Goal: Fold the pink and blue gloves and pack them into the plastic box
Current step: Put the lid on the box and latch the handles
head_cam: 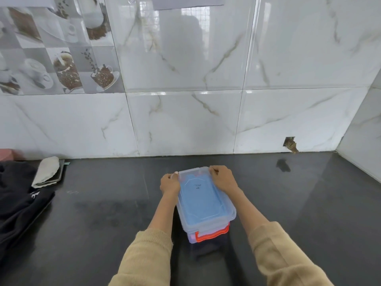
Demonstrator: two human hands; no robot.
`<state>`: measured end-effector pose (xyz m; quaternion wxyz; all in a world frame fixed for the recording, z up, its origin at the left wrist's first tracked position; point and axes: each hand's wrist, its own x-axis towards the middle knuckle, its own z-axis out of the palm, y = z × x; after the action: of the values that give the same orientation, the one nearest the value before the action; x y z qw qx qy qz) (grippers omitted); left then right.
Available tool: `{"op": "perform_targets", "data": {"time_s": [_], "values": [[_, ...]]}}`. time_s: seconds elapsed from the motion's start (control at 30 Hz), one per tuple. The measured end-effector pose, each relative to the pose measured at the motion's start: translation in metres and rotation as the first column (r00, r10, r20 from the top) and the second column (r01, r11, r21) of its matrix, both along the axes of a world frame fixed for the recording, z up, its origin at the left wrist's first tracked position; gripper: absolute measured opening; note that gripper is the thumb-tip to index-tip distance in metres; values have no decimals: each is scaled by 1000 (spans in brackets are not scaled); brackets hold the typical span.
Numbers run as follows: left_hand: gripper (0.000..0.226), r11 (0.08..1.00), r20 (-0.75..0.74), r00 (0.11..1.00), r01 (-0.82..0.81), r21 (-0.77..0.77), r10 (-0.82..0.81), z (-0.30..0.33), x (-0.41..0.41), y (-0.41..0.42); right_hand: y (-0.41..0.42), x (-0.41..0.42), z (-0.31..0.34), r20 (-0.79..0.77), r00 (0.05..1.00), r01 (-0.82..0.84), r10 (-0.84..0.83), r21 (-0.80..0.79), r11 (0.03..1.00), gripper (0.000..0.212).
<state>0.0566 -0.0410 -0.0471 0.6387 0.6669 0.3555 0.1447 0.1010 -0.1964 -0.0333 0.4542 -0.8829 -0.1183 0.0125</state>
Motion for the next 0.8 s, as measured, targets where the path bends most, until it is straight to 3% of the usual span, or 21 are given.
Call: {"op": "perform_targets", "data": {"time_s": [0.07, 0.13, 0.2, 0.27, 0.33, 0.37, 0.43, 0.6, 0.8], "values": [[28, 989, 28, 991, -127, -74, 130, -2, -9, -4, -14, -13, 2, -65, 996, -58, 66, 113, 992, 34], [31, 971, 43, 972, -227, -78, 231, -6, -16, -7, -28, -27, -3, -110, 993, 80, -51, 275, 958, 28], [34, 948, 33, 950, -307, -80, 310, -7, -25, -12, -39, -44, -11, -186, 941, 336, -282, 435, 836, 34], [38, 912, 33, 915, -396, -109, 402, -5, -35, -22, -43, -66, -19, -261, 850, 521, -458, 550, 653, 37], [40, 874, 35, 876, -476, -94, 481, -2, -47, -37, -37, -90, -30, -326, 799, 584, -504, 618, 526, 37], [41, 865, 35, 865, -497, -66, 500, -3, -54, -46, -31, -103, -36, -334, 804, 576, -491, 641, 507, 38], [44, 879, 50, 879, -476, 19, 475, -8, -71, -63, -19, -124, -44, -309, 843, 524, -441, 655, 544, 43], [52, 926, 150, 972, -218, 307, 179, -38, -115, -80, -14, -136, -51, -209, 885, 451, -417, 607, 654, 57], [57, 961, 240, 971, -61, 268, -5, -36, -125, -66, -18, -139, -50, -244, 869, 479, -430, 631, 610, 56]]}}
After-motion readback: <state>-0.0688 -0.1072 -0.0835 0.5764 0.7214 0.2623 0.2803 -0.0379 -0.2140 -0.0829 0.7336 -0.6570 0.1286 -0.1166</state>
